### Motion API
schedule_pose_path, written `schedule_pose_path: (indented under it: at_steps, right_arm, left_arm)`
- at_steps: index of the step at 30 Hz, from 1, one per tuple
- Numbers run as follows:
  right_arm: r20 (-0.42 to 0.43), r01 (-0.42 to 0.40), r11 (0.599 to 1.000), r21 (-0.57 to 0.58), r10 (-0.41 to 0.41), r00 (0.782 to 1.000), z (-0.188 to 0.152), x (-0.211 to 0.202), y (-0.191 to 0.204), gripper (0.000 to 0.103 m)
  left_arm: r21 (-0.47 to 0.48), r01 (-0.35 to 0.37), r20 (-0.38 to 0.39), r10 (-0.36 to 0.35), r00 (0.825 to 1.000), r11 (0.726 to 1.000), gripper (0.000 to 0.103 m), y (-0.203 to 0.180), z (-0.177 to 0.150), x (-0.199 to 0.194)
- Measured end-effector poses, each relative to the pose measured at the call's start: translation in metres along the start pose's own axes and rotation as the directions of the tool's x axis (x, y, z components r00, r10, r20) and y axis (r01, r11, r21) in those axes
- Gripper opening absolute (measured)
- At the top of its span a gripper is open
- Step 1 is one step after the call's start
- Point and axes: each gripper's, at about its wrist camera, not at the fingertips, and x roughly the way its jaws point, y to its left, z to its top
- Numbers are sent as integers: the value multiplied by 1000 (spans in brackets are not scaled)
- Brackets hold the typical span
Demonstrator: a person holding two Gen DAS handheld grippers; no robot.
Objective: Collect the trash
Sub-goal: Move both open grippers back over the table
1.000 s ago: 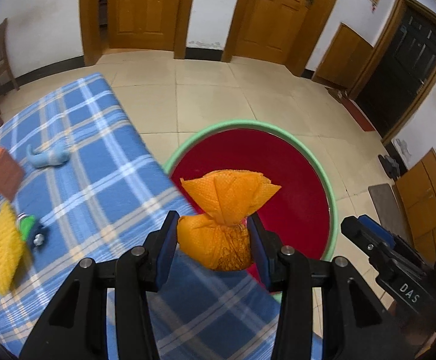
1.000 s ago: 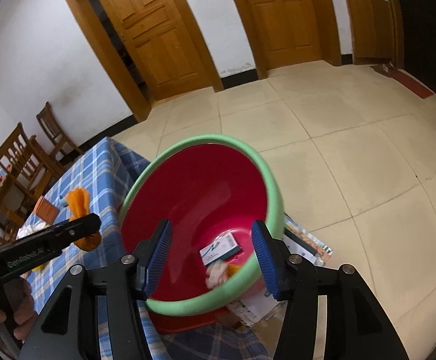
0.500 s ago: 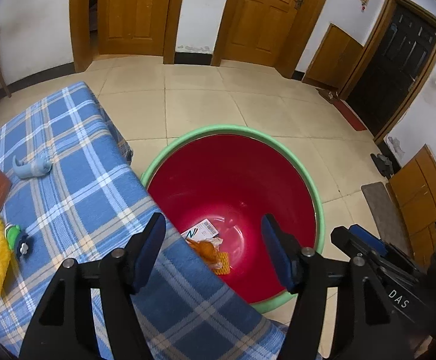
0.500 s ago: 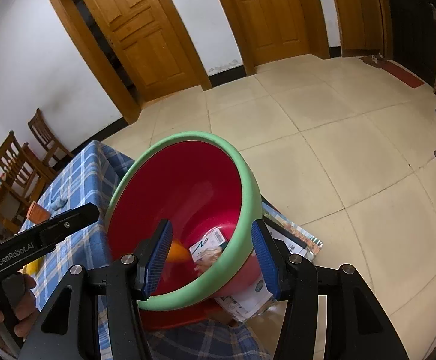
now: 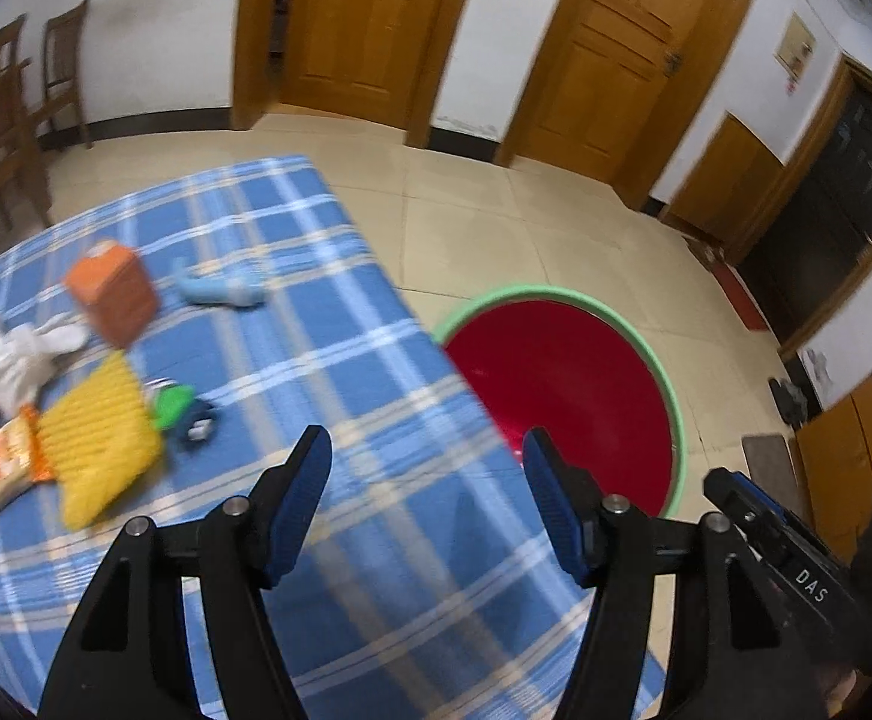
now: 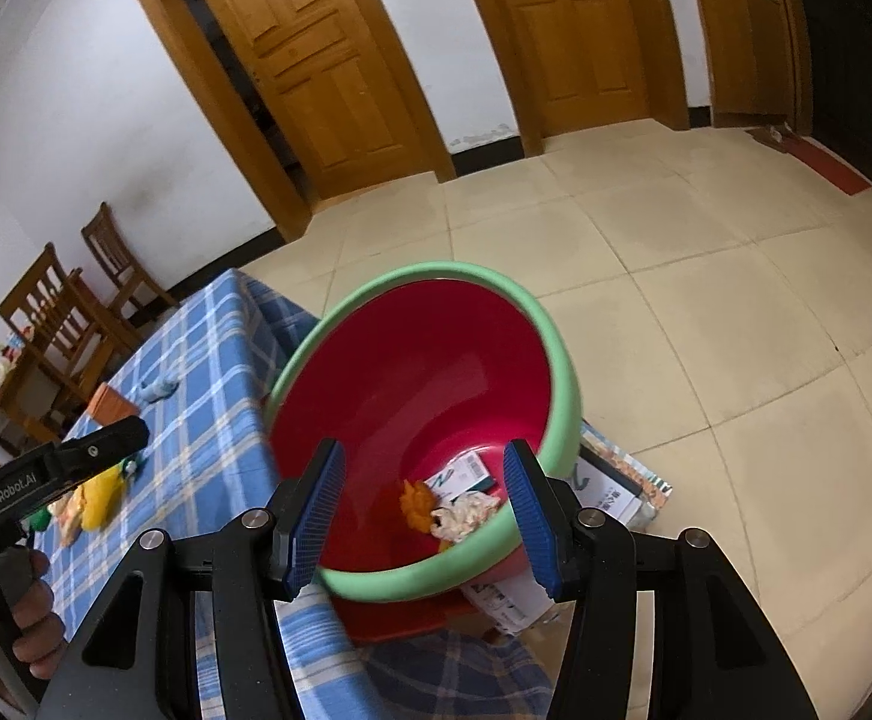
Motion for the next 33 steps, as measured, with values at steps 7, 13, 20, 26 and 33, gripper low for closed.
schedule_pose_path:
  at_steps: [7,13,20,26,33]
  right_arm:
    - [-12,-27,999,-42,27,1000,-4,-1,27,57]
    - [-31,-45,995,-94,42,999,-5,3,53,57]
    - [-46,-66,985,-159,59,997,-4,11,89,57]
    - [-73,-97,974,-202,84,994,-5,25,123,57]
    - [-109,-145,959,-242,122,987,-9,40,161,57]
  left_arm:
    - [-91,-69,33,73,997,993,66,51,-5,-24]
    - [-149,-124,60,134,989,981,66,92,-6,-41]
    - [-214,-182,73,201,977,960,66,141,-7,-54]
    - [-258,-224,75,250,965,940,66,177,-10,-62]
    - [-294,-302,60,333,941,907,66,216,-11,-60]
